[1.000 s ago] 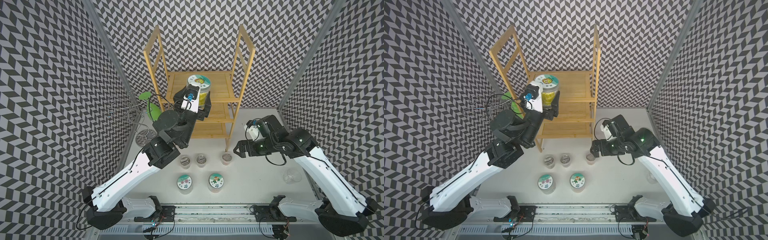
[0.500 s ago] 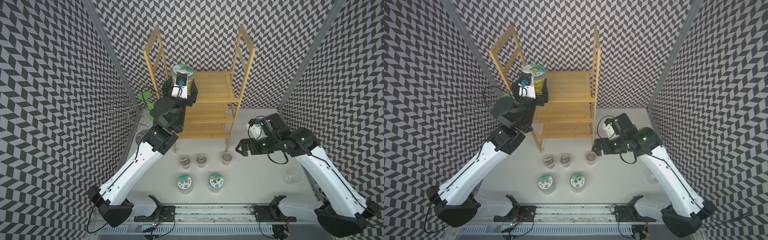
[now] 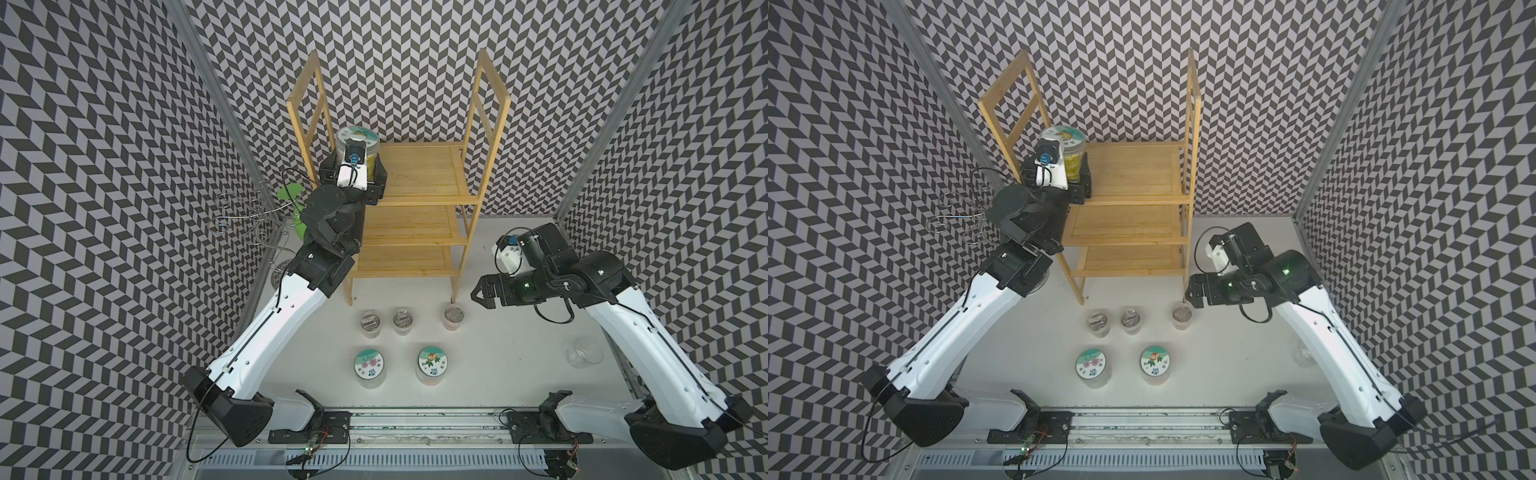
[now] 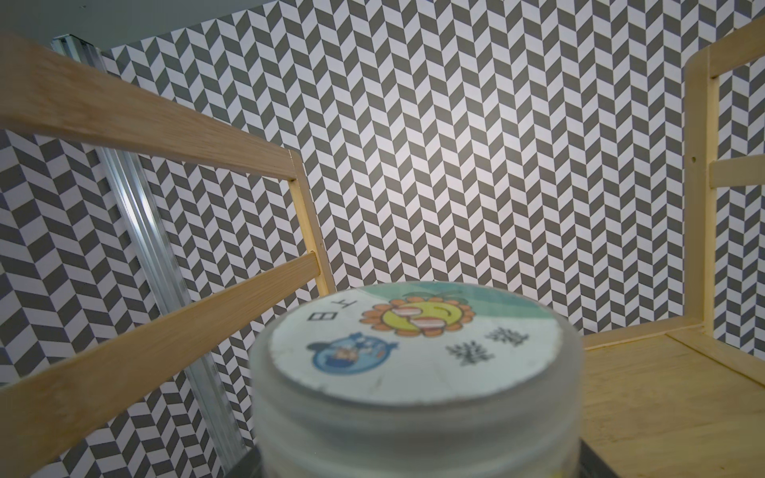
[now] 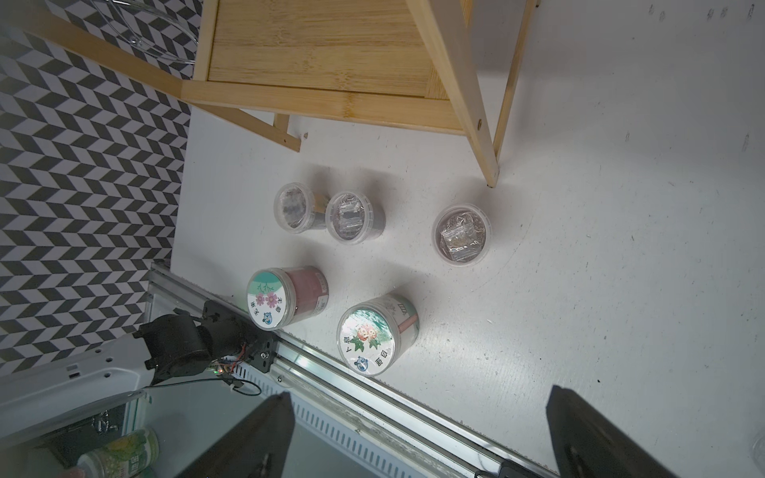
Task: Place the seed container on the shelf
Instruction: Place the seed jar on the shelf.
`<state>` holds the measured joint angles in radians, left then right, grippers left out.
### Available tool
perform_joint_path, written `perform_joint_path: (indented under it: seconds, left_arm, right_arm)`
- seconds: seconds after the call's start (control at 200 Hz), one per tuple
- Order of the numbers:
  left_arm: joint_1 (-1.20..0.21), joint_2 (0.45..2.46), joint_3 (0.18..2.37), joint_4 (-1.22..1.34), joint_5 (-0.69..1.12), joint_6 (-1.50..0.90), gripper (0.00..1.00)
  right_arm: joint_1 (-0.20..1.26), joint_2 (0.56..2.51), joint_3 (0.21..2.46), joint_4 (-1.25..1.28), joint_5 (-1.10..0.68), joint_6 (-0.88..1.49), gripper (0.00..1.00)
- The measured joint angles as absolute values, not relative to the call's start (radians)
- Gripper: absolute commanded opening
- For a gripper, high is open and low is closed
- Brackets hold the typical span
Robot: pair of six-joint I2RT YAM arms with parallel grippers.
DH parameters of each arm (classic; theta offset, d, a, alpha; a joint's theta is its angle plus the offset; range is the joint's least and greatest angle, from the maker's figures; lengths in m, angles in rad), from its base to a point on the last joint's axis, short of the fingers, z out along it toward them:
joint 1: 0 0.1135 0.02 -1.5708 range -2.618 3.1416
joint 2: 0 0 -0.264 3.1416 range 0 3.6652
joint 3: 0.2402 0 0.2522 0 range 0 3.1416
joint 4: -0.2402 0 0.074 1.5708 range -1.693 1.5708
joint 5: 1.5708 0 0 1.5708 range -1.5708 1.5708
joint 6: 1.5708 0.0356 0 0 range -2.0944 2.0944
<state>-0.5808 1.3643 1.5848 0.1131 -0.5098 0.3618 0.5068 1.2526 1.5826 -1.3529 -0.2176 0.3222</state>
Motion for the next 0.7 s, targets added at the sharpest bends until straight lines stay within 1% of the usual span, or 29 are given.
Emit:
perform_joint_path:
  seconds: [0.701]
  left_arm:
    - [-0.54, 1.383, 1.567, 0.118, -0.481, 0.29, 0.83]
  right_arm:
    - [0.491, 1.258, 1.587, -1.353, -0.225, 0.313, 0.99]
